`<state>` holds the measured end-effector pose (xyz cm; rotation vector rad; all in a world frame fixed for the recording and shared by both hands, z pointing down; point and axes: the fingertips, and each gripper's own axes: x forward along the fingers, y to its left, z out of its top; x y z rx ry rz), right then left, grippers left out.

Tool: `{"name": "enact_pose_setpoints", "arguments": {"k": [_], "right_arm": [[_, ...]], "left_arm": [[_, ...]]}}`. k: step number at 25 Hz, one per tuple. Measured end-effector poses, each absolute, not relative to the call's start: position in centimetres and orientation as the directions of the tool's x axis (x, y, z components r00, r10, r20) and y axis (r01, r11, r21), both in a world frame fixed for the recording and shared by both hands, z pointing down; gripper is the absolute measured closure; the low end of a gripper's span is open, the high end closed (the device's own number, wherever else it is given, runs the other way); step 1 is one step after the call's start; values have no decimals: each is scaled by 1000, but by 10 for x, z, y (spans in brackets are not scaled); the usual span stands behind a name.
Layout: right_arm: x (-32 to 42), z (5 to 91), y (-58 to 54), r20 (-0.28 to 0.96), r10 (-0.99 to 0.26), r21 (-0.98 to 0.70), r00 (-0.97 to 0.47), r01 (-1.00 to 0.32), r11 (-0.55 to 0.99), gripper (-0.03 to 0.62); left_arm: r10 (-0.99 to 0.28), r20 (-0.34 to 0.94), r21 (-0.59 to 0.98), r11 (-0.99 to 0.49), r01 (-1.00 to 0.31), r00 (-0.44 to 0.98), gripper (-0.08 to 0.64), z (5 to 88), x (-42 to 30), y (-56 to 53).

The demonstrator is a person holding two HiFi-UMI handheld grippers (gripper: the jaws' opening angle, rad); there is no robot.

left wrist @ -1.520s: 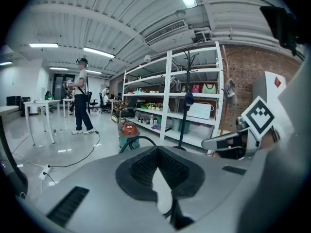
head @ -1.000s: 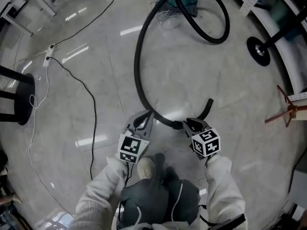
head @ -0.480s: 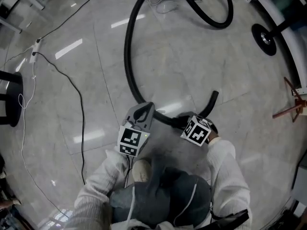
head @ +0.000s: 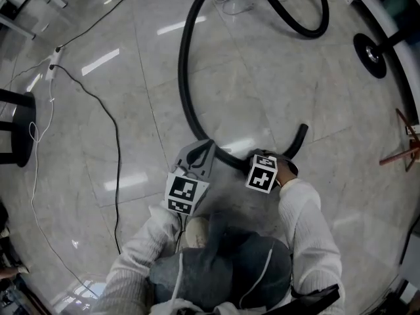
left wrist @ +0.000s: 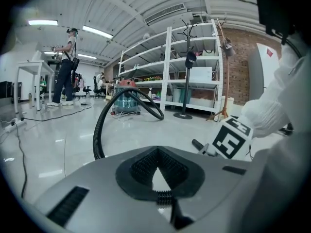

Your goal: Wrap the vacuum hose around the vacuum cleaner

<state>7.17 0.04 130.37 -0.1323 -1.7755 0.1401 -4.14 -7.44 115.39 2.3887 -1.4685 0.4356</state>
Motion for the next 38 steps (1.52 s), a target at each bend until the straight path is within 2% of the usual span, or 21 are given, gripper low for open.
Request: {"name": "enact_pose_setpoints", "arguments": {"k": [3,6,13,19,23,29,38], "right_arm": [[72,1314,-1,980,121,-112,-158,60,992,360],[70,1314,1,978,117,-110,-175,49,993,360],[50,1277,-22,900,100,-171,-424,-134,976,360],[0,1178,-31,760,63,-234,-647,-182,955,360],[-32,1050,-37,637,17,-255,-771,-190,948,360],[-77,799,-53,454,-48,-355,-890,-230,906,360],[-102,428,-147,288,-263,-346,-921,-356,868,360]], "left_arm": [[-821,398,91,-409,-908,410,558,1152,-52,-75],[-832,393,91,-387,-918,390,558,1148,-66,-74],[-869,384,66,-310,-949,311,558,1138,-101,-79],[-903,372,17,-224,-974,215,558,1080,-143,-85],[-916,379,6,-140,-990,132,558,986,-172,-83],[-912,391,-6,-137,-991,124,558,782,-198,-76],[-945,236,-52,-245,-968,226,558,413,-181,-150]]}}
